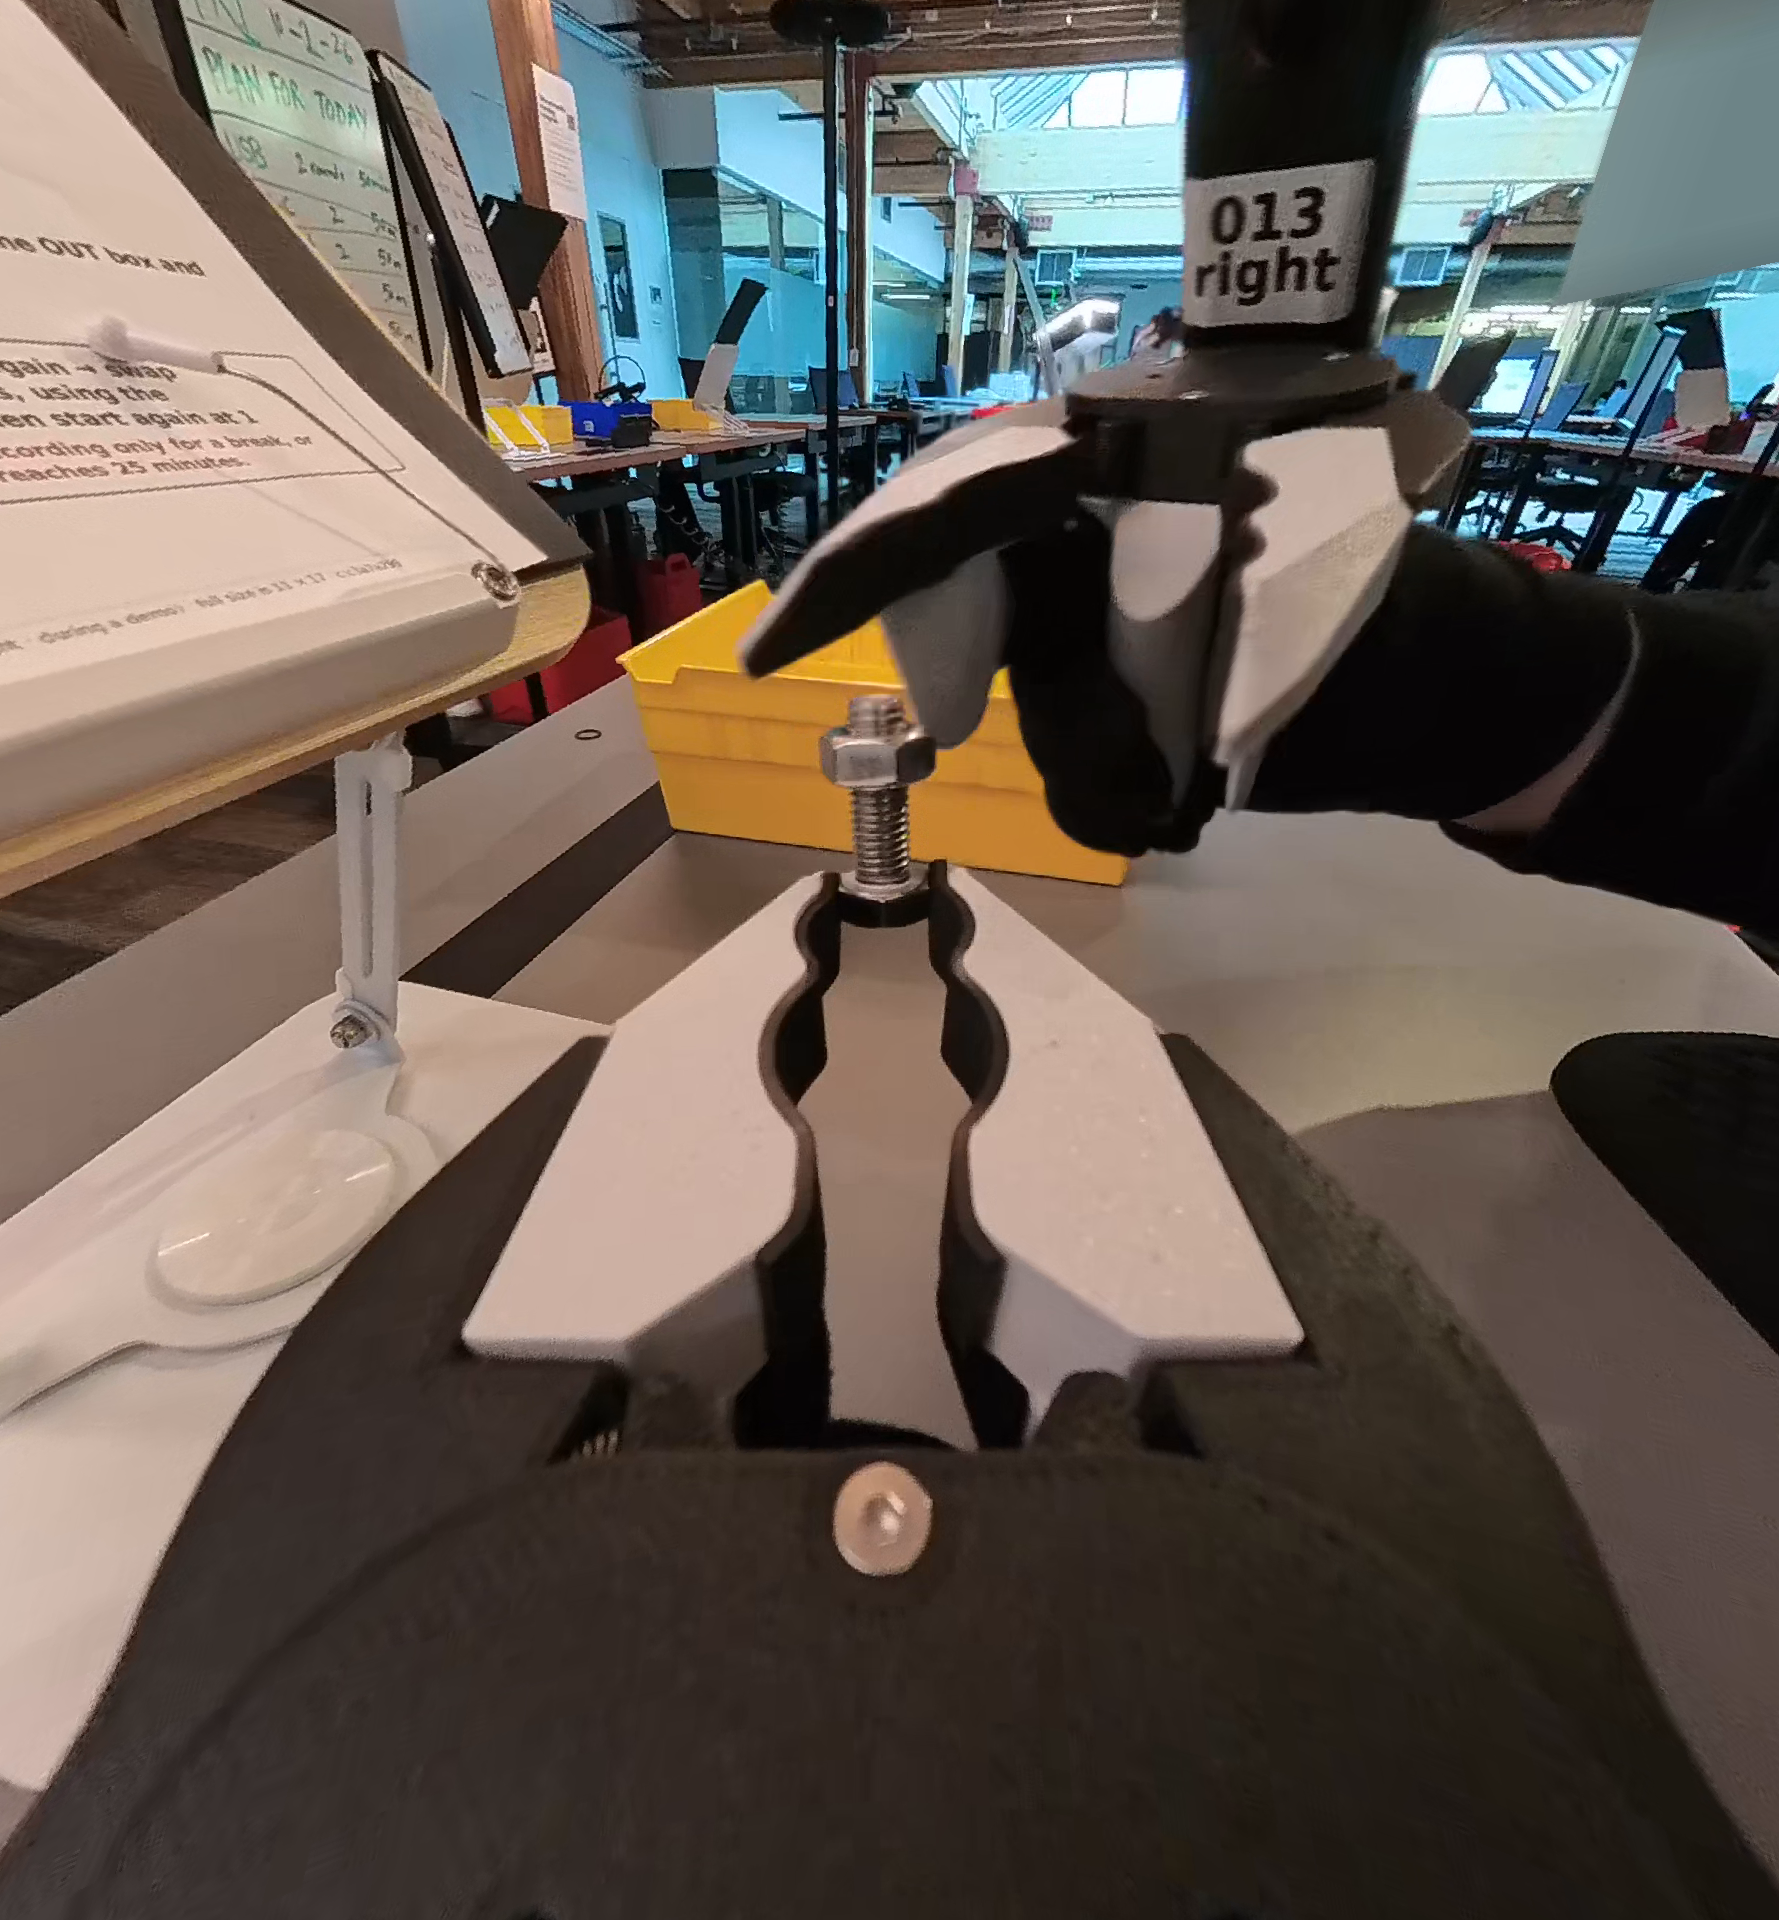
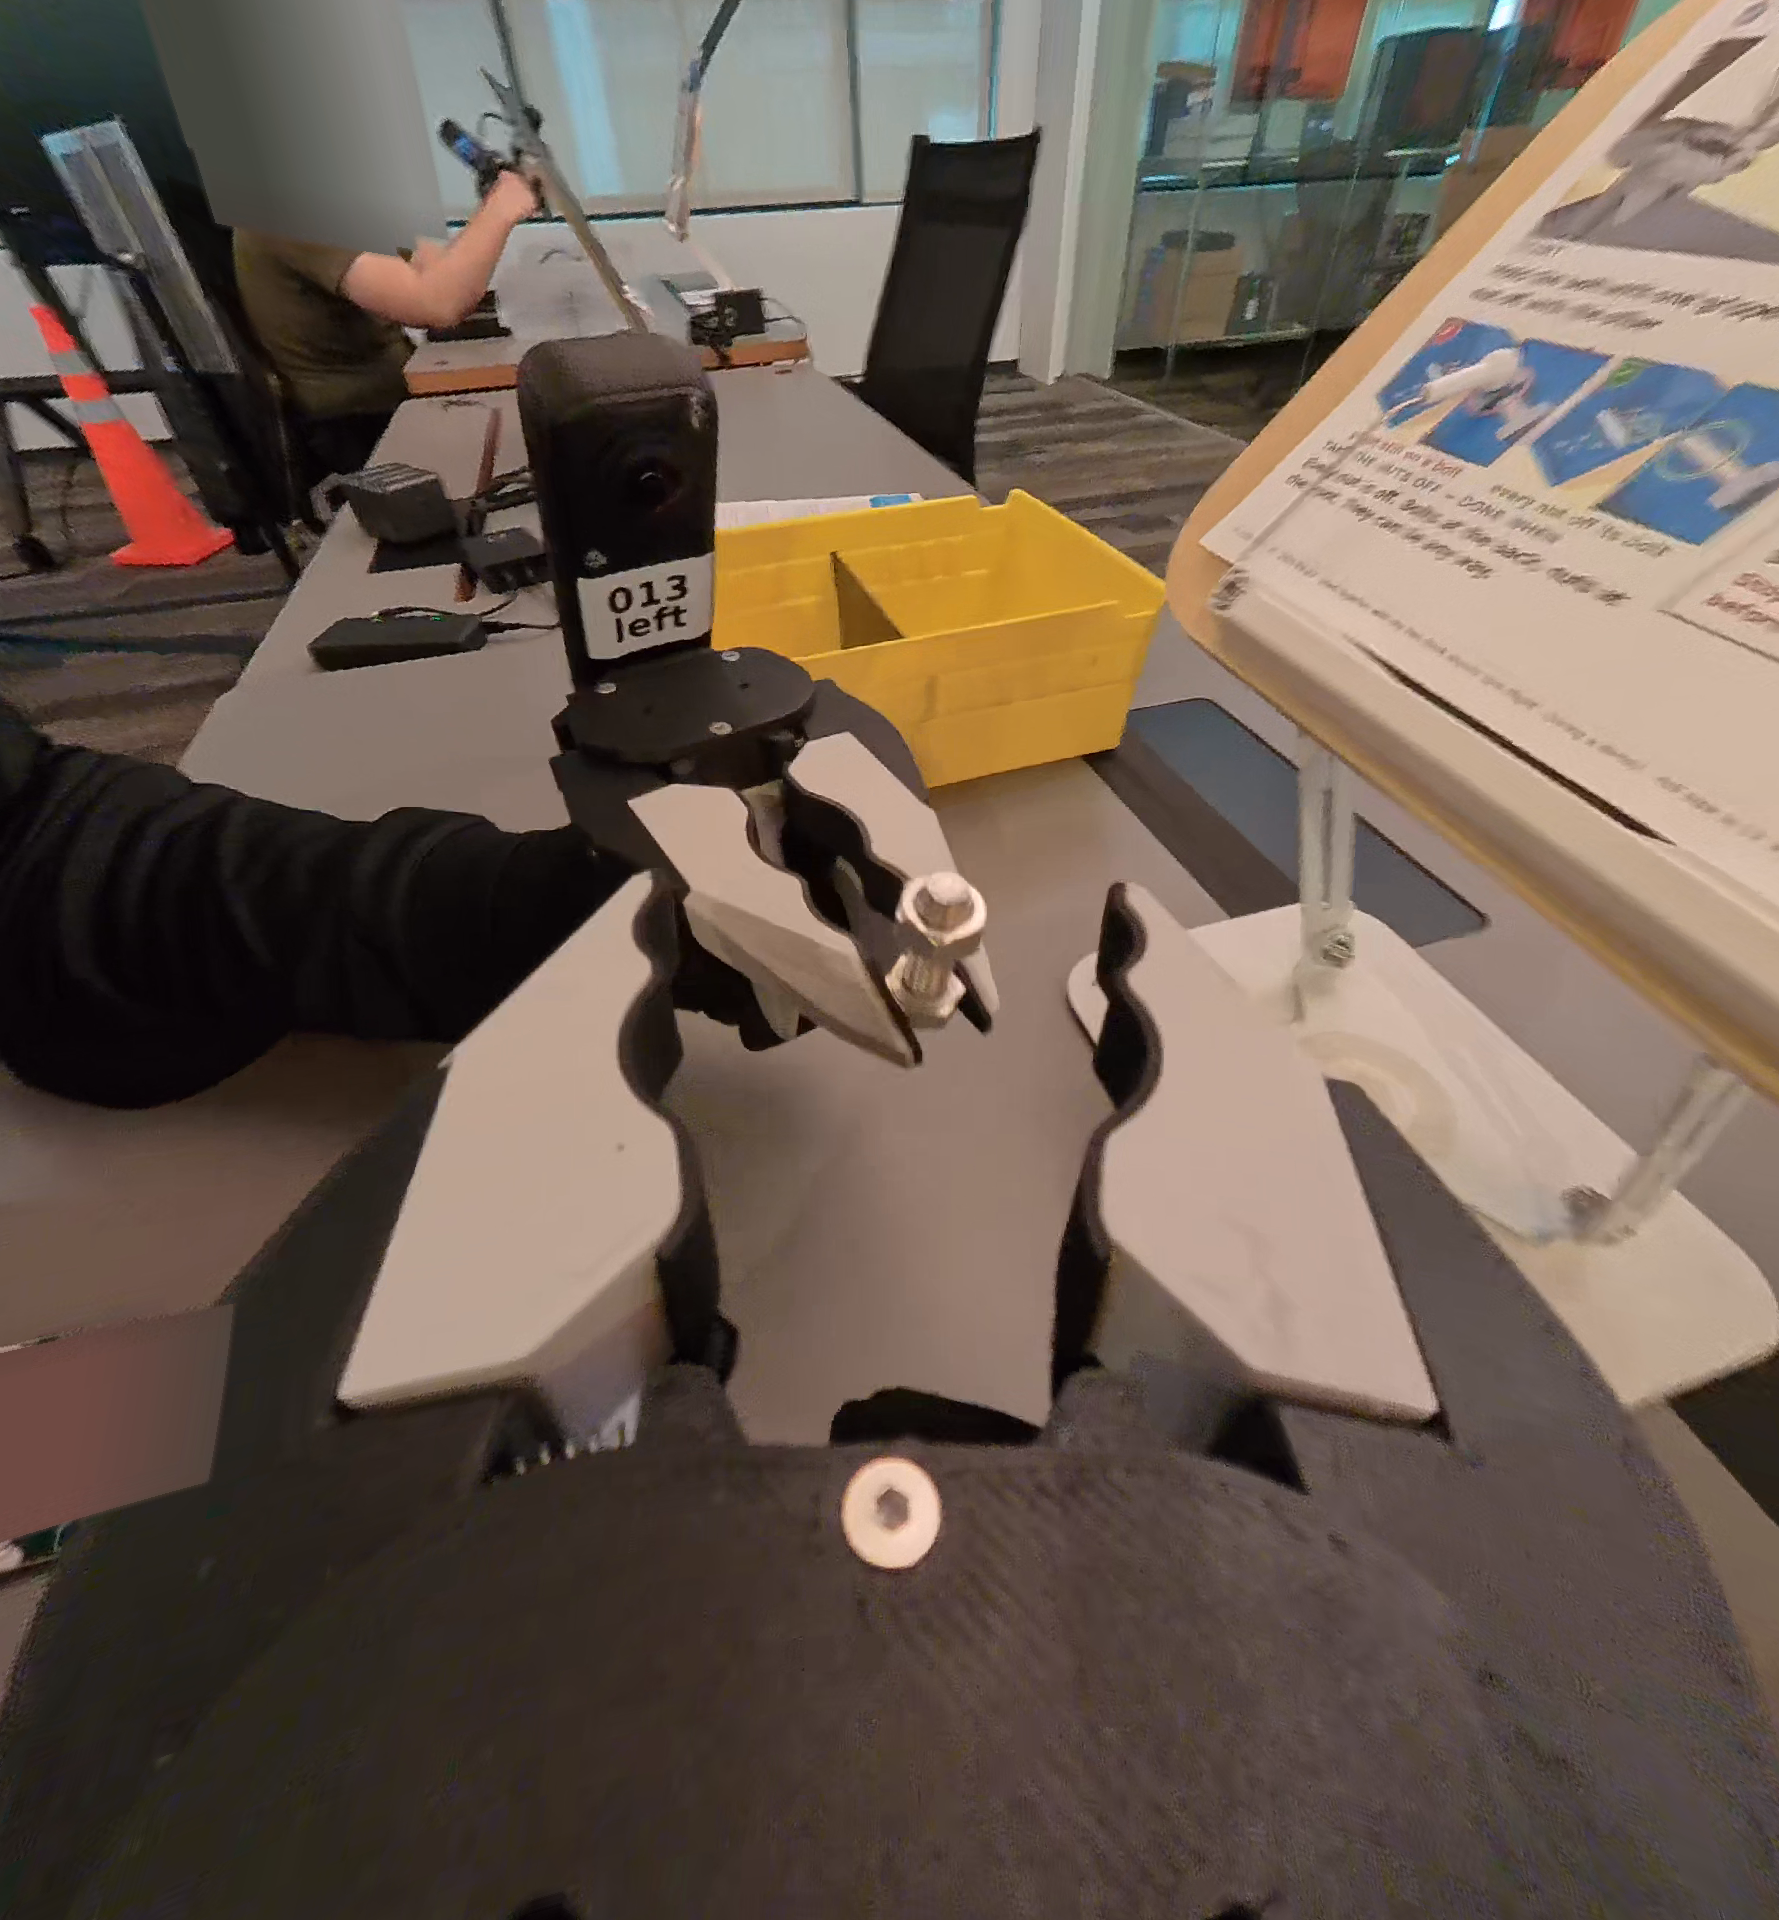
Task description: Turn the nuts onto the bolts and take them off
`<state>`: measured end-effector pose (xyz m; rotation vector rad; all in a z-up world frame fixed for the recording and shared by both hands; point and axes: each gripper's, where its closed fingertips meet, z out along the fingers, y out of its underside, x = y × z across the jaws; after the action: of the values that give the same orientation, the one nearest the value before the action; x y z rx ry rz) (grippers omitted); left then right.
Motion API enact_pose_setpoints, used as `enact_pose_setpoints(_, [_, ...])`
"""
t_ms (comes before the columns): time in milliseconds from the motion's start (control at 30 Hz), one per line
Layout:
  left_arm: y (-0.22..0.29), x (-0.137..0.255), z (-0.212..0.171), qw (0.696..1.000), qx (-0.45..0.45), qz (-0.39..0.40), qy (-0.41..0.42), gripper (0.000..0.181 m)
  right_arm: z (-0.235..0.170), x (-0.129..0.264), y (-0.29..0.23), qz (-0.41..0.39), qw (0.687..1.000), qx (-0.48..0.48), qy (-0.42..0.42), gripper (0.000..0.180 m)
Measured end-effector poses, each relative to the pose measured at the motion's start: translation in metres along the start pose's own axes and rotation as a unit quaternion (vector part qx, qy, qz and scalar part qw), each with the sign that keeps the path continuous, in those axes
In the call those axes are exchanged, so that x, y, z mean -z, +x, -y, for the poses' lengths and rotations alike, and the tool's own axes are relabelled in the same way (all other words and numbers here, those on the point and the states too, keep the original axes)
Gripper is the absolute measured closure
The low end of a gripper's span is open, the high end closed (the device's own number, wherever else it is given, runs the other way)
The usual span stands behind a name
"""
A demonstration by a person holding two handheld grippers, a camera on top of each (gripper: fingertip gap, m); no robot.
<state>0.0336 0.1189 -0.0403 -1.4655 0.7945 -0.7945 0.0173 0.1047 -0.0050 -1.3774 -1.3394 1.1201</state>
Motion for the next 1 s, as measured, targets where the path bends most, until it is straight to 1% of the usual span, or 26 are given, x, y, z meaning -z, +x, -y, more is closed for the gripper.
enact_pose_setpoints(100, [0.003,-0.001,0.002,1.0,0.001,-0.005,0.005,0.166,-0.003,-0.02,-0.009,0.035,0.999,0.007,-0.001,0.101])
enact_pose_setpoints(200, [0.002,0.0,0.004,1.0,0.007,-0.007,0.011,0.166,-0.004,-0.031,-0.015,0.063,0.998,-0.001,0.011,0.102])
enact_pose_setpoints(367, [-0.005,0.006,0.008,0.999,0.024,-0.001,0.026,0.166,-0.006,-0.027,-0.018,0.068,0.998,-0.007,0.016,0.104])
enact_pose_setpoints(433, [-0.009,0.009,0.011,0.999,0.039,0.002,0.037,0.166,-0.005,-0.018,-0.019,0.065,0.998,-0.005,0.02,0.116])
enact_pose_setpoints(533, [-0.015,0.013,0.011,0.998,0.043,0.011,0.039,0.166,0.005,0.004,-0.032,0.081,0.995,0.007,0.051,0.134])
enact_pose_setpoints(633, [-0.014,0.013,0.011,0.998,0.041,0.008,0.039,0.166,0.006,0.011,-0.02,0.041,0.998,-0.004,0.053,0.116])
enact_pose_setpoints(700, [-0.01,0.01,0.009,0.999,0.037,0.003,0.034,0.166,0.003,0.005,-0.012,0.026,0.999,-0.004,0.039,0.101])
enact_pose_setpoints(733, [-0.008,0.008,0.008,0.999,0.034,0.0,0.031,0.166,0.002,0.001,-0.011,0.026,0.999,-0.005,0.035,0.098])
enact_pose_setpoints(767, [-0.006,0.006,0.007,0.999,0.03,-0.001,0.027,0.166,0.004,-0.004,-0.012,0.03,0.999,-0.002,0.036,0.098])
enact_pose_setpoints(800, [-0.005,0.005,0.006,0.999,0.027,-0.002,0.023,0.166,0.005,-0.009,-0.013,0.032,0.999,0.003,0.035,0.1])
enact_pose_setpoints(933, [-0.003,0.004,0.005,1.0,0.023,-0.004,0.018,0.166,-0.001,-0.024,-0.009,0.027,1.0,0.008,0.013,0.115])
enact_pose_setpoints(1000, [-0.004,0.005,0.005,1.0,0.023,-0.004,0.02,0.166,-0.003,-0.027,-0.004,0.027,1.0,-0.006,0.012,0.13])
